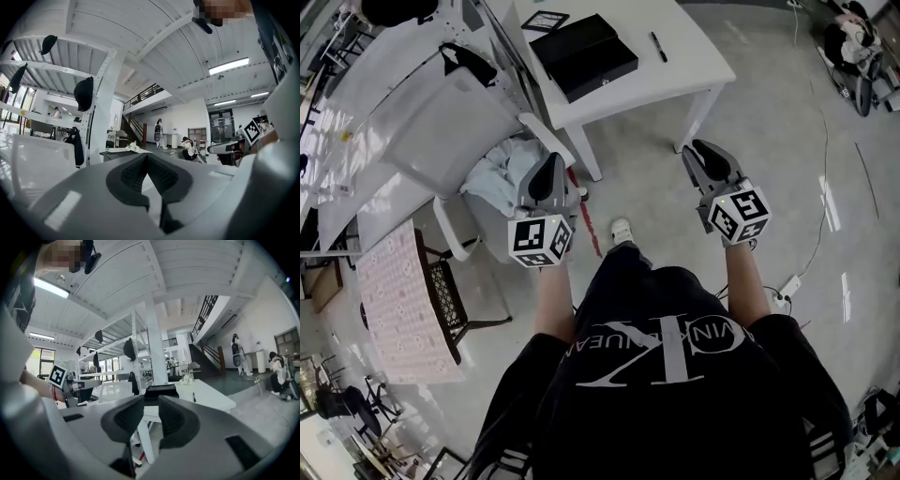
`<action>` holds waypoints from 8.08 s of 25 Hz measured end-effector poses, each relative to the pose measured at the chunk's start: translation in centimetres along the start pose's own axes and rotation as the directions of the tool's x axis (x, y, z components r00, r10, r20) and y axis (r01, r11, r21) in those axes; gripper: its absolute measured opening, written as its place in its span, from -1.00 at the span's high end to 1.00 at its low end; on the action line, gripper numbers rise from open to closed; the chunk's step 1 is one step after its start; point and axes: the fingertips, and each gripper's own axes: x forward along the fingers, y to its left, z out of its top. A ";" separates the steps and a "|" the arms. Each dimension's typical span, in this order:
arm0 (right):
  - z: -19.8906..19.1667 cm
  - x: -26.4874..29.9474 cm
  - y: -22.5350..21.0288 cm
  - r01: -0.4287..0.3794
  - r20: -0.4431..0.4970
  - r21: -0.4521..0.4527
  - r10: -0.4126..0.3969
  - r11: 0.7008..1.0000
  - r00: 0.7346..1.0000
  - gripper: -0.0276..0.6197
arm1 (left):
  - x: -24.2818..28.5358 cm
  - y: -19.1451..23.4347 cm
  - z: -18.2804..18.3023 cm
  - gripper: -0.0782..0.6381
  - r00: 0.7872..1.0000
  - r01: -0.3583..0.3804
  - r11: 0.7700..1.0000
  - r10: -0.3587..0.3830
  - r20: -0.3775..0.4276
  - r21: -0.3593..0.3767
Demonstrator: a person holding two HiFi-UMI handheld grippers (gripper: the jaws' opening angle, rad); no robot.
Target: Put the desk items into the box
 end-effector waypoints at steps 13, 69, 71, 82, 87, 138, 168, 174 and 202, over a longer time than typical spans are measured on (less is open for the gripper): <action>1.1 6.4 -4.8 0.028 -0.024 0.023 -0.028 0.999 0.999 0.72 | 9.5 2.7 1.1 0.79 0.998 0.060 0.998 -0.060 -0.008 -0.003; -8.6 34.8 -28.8 0.077 -0.564 0.068 -0.025 0.995 0.825 0.72 | 35.6 12.2 0.3 0.79 0.992 -0.104 0.994 0.102 -0.072 -0.030; -8.8 35.2 -29.0 0.074 -0.571 0.076 -0.017 0.994 0.821 0.72 | 35.6 12.1 0.3 0.79 0.991 -0.115 0.993 0.112 -0.078 -0.030; -10.7 35.9 -30.0 0.069 -0.649 0.037 -0.028 0.997 0.760 0.72 | 35.1 12.3 1.4 0.79 0.979 -0.193 0.981 0.191 -0.069 -0.032; -10.8 36.0 -30.3 0.053 -0.667 -0.002 -0.041 0.999 0.744 0.75 | 34.8 12.8 0.8 0.79 0.978 -0.196 0.980 0.193 -0.074 -0.036; -2.2 41.1 -6.6 -0.623 -0.554 -0.085 0.483 0.777 0.678 0.75 | 24.8 20.4 0.9 0.79 0.932 -0.362 0.929 0.360 -0.034 -0.082; -10.5 39.7 -3.9 -0.845 -0.857 -0.183 0.339 0.503 0.388 0.75 | 20.9 21.4 -2.7 0.79 0.897 -0.442 0.888 0.433 -0.092 -0.128; -10.7 39.7 -3.8 -0.843 -0.859 -0.181 0.336 0.507 0.386 0.75 | 20.8 21.5 -2.8 0.79 0.896 -0.443 0.888 0.433 -0.096 -0.128; -5.6 40.6 -5.4 -0.704 -0.720 -0.088 0.443 0.705 0.534 0.84 | 23.7 21.9 -1.6 0.79 0.931 -0.365 0.924 0.358 -0.074 -0.119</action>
